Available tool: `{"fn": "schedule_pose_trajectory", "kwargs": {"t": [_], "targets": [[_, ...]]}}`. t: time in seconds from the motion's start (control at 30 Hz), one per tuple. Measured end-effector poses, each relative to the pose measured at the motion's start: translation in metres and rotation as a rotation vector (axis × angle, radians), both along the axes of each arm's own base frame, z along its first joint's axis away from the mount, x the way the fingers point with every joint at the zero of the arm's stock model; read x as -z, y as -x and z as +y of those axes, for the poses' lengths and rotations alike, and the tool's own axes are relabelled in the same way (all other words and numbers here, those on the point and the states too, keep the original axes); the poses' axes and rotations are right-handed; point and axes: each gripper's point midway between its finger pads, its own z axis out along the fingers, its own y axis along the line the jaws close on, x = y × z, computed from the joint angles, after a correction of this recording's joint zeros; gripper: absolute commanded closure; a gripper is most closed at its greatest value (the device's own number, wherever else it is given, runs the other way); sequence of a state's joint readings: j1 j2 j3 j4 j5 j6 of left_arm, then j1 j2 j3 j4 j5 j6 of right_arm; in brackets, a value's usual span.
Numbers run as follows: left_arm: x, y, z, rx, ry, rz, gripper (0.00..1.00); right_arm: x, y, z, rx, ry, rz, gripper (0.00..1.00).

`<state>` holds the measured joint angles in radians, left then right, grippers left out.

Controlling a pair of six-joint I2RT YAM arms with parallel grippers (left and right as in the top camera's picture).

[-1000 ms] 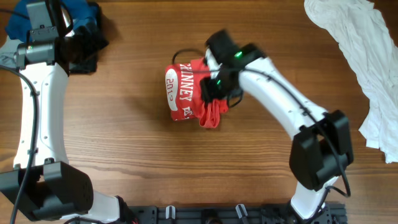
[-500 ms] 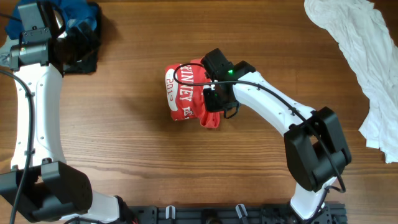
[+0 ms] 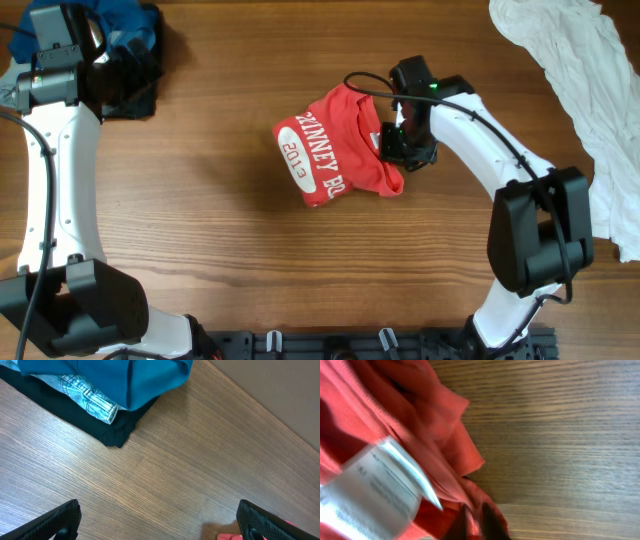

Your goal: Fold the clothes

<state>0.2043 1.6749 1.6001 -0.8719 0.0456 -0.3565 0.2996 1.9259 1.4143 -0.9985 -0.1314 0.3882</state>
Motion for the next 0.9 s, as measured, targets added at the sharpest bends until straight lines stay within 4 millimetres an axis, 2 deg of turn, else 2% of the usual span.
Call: {"fn": "schedule_pose_trajectory", "kwargs": {"t": [0.03, 0.1, 0.2, 0.3, 0.33, 0.43, 0.53, 0.67, 0.7, 0.77, 0.83, 0.9], "targets": [[0.0, 0.0, 0.0, 0.0, 0.0, 0.0, 0.0, 0.0, 0.002, 0.0, -0.01, -0.001, 0.008, 0.33], [0.0, 0.0, 0.0, 0.0, 0.0, 0.0, 0.0, 0.0, 0.004, 0.0, -0.026, -0.002, 0.012, 0.33], [0.0, 0.0, 0.0, 0.0, 0.0, 0.001, 0.0, -0.001, -0.004, 0.002, -0.046, -0.01, -0.021, 0.32], [0.001, 0.001, 0.0, 0.0, 0.001, 0.006, 0.0, -0.015, -0.039, 0.009, -0.075, -0.043, -0.16, 0.32], [0.001, 0.002, 0.0, 0.0, 0.002, 0.009, 0.0, -0.028, -0.063, 0.013, -0.096, -0.066, -0.257, 0.32], [0.003, 0.003, -0.001, 0.0, 0.004, 0.018, 0.0, -0.059, -0.104, 0.023, -0.147, -0.114, -0.451, 0.33], [0.01, 0.003, -0.001, 0.0, 0.008, 0.037, 0.0, -0.071, -0.117, 0.031, -0.19, -0.144, -0.527, 0.36], [0.018, 0.001, 0.0, 0.0, 0.012, 0.056, 0.0, -0.06, -0.122, 0.038, -0.22, -0.169, -0.526, 0.43], [0.018, 0.002, 0.0, 0.0, 0.012, 0.058, 0.0, -0.041, -0.123, 0.039, -0.225, -0.172, -0.49, 0.44], [0.018, 0.002, 0.0, 0.0, 0.013, 0.061, 0.0, -0.021, -0.123, 0.04, -0.226, -0.171, -0.456, 0.45], [0.018, 0.002, 0.0, 0.0, 0.013, 0.06, 0.0, -0.01, -0.125, 0.041, -0.229, -0.171, -0.445, 0.47], [0.018, 0.002, 0.0, 0.0, 0.013, 0.061, 0.0, -0.009, -0.129, 0.043, -0.231, -0.176, -0.458, 0.55]]}}
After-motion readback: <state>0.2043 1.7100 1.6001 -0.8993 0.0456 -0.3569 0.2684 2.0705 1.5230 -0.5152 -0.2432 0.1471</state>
